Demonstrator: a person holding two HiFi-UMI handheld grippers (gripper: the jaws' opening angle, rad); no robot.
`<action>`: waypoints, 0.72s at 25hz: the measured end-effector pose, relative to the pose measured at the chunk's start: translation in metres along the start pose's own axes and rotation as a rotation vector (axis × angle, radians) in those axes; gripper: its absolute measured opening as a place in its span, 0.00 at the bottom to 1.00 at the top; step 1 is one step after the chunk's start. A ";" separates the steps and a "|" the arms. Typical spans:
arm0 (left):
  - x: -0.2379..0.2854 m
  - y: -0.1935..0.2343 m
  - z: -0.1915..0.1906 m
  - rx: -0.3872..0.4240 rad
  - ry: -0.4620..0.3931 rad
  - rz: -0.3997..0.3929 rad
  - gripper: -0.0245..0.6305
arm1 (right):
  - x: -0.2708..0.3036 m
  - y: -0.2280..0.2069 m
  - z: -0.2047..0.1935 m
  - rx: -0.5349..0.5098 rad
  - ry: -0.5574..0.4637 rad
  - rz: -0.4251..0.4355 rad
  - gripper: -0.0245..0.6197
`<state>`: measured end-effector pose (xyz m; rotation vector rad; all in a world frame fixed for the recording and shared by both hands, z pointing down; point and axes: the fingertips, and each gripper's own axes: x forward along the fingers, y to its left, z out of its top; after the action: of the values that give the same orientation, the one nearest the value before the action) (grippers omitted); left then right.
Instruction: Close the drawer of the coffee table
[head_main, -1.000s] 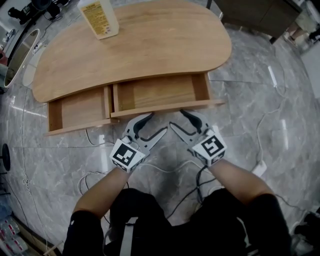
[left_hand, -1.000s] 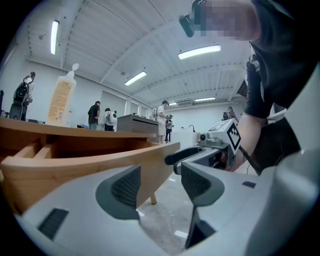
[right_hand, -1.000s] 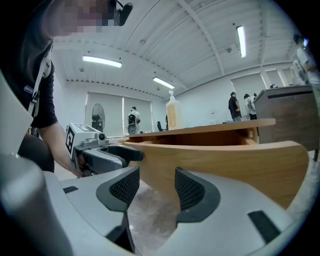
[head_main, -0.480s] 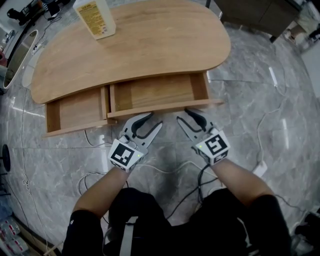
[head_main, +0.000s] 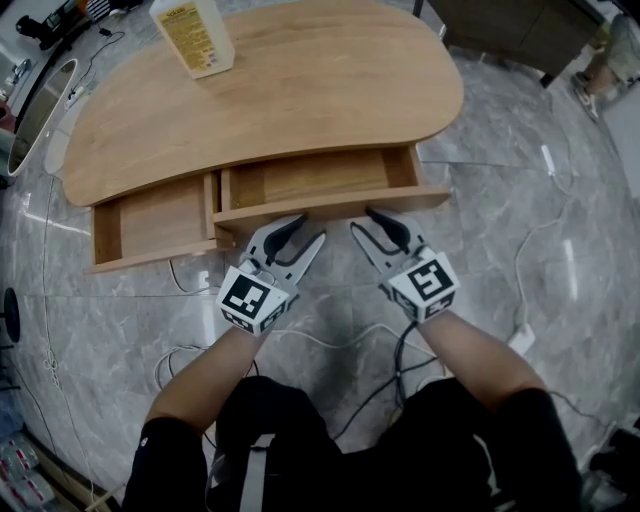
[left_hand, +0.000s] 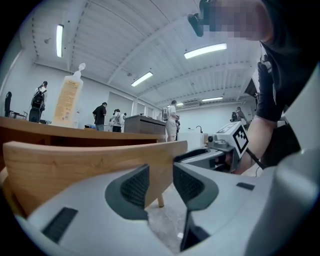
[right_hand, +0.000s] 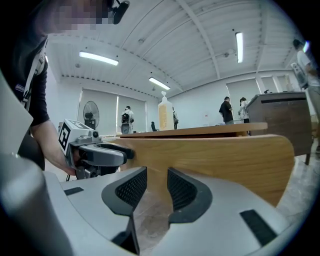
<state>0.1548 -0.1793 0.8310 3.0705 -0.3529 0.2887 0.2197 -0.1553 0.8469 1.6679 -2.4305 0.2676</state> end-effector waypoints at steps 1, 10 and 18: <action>0.001 0.002 0.002 0.000 -0.004 0.003 0.26 | 0.002 -0.002 0.001 0.006 -0.001 -0.008 0.24; 0.019 0.029 0.011 -0.054 -0.004 0.068 0.26 | 0.027 -0.027 0.014 -0.019 -0.027 -0.085 0.22; 0.030 0.051 0.011 -0.043 0.019 0.126 0.22 | 0.042 -0.048 0.016 -0.043 -0.005 -0.165 0.14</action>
<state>0.1736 -0.2364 0.8262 3.0061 -0.5448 0.3105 0.2488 -0.2139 0.8445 1.8387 -2.2677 0.1868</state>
